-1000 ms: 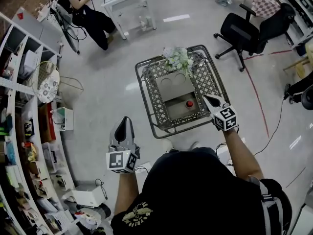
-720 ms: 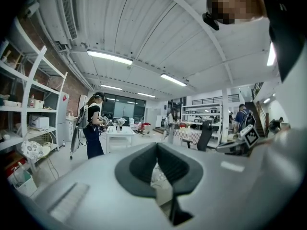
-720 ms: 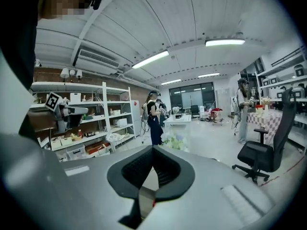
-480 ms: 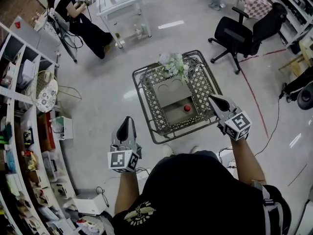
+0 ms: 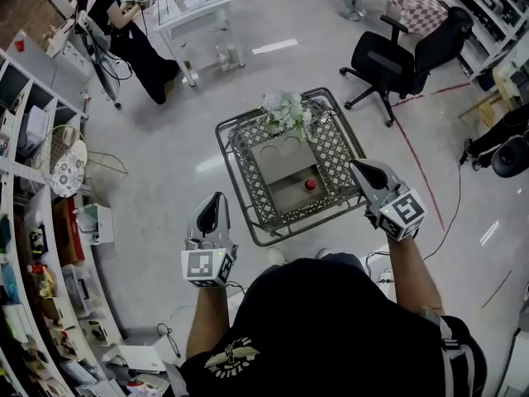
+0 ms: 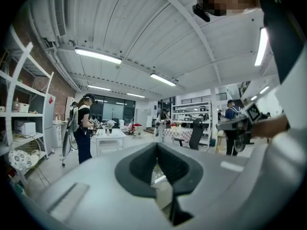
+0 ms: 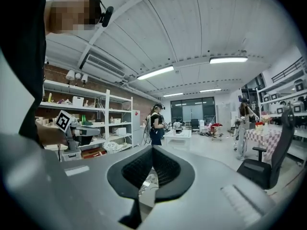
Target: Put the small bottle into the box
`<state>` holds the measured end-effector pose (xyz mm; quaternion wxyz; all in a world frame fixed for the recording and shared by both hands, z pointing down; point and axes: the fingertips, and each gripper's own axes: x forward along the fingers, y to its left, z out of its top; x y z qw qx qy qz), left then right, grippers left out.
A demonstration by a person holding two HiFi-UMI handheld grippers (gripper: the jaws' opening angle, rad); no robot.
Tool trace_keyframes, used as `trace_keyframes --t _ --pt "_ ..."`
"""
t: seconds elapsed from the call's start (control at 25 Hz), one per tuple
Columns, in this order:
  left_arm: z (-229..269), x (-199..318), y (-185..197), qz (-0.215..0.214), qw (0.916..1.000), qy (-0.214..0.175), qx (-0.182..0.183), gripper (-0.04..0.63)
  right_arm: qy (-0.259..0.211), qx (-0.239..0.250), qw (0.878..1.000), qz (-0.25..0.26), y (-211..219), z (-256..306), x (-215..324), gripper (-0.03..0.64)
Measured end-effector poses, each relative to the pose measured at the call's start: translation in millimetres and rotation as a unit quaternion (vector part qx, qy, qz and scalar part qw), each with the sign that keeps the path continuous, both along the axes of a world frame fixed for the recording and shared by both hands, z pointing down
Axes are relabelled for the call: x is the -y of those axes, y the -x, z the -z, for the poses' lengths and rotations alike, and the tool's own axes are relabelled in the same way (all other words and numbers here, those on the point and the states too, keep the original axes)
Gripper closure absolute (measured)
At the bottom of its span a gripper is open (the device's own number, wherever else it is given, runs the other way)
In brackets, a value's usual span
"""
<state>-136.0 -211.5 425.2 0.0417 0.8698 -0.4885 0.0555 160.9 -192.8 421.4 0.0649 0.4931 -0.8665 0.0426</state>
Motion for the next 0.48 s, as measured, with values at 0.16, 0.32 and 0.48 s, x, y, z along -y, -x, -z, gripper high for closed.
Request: trace_keyframes --t 0.16,0.32,0.48 --pt "-3.0 6.5 13.3 0.002 1.0 0.007 -0.001 0.595 -0.003 -0.01 1.0 -0.007 9.8 4.7 1.1 0.609" --pt "-7.3 8.1 17.8 -0.009 0.9999 0.003 0.003 0.595 -0.002 -0.016 1.0 -0.011 17.0 6.5 -1.5 0.609" --pt "-10.6 11.0 13.6 -0.012 0.9999 0.006 -0.007 0.595 0.004 -0.011 1.0 -0.012 19.7 2.4 0.3 0.609"
